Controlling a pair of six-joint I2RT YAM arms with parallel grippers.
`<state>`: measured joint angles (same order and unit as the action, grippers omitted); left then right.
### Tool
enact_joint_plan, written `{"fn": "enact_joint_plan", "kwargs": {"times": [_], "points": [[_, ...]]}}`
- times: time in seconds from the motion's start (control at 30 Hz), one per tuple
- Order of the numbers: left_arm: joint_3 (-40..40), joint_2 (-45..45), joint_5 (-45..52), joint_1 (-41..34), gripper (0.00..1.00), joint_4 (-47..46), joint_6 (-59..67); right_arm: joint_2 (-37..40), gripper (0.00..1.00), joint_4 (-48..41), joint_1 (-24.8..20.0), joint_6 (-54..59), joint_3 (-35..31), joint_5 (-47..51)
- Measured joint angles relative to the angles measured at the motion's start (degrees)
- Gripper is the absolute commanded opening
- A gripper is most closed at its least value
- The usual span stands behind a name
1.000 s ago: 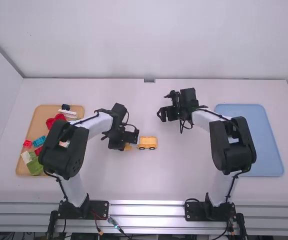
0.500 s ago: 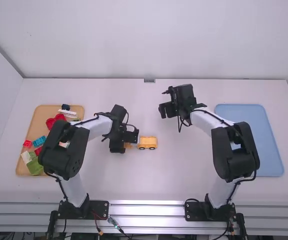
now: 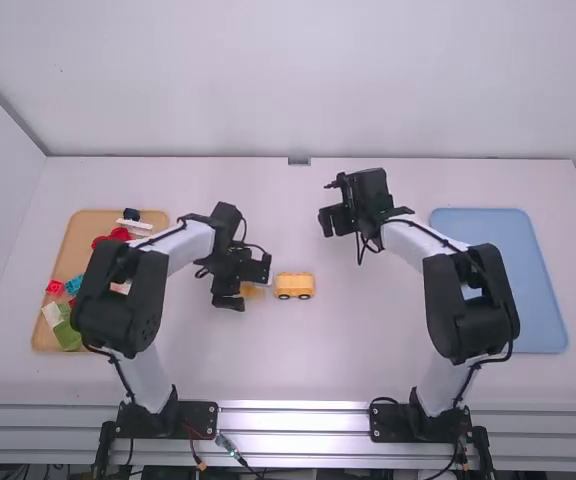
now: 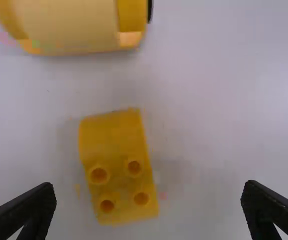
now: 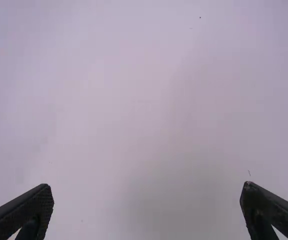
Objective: Assemble lego blocks to make yellow taxi
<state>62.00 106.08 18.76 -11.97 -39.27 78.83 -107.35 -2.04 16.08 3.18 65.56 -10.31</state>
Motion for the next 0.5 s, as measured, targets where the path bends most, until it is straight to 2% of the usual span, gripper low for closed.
{"fn": "enact_joint_plan", "kwargs": {"times": [0.17,0.27,0.5], "points": [[0.0,-0.5,9.4,7.2,0.99,-0.4,4.3,0.0,0.99,0.0,-0.2,0.0,0.0,0.0],[-0.6,-0.6,18.5,14.3,0.99,2.9,6.8,0.0,0.99,0.6,-0.2,0.3,0.0,0.0],[-4.9,-0.6,26.7,20.2,0.99,4.6,8.0,0.0,0.99,2.8,-0.2,2.8,0.0,0.0]]}}
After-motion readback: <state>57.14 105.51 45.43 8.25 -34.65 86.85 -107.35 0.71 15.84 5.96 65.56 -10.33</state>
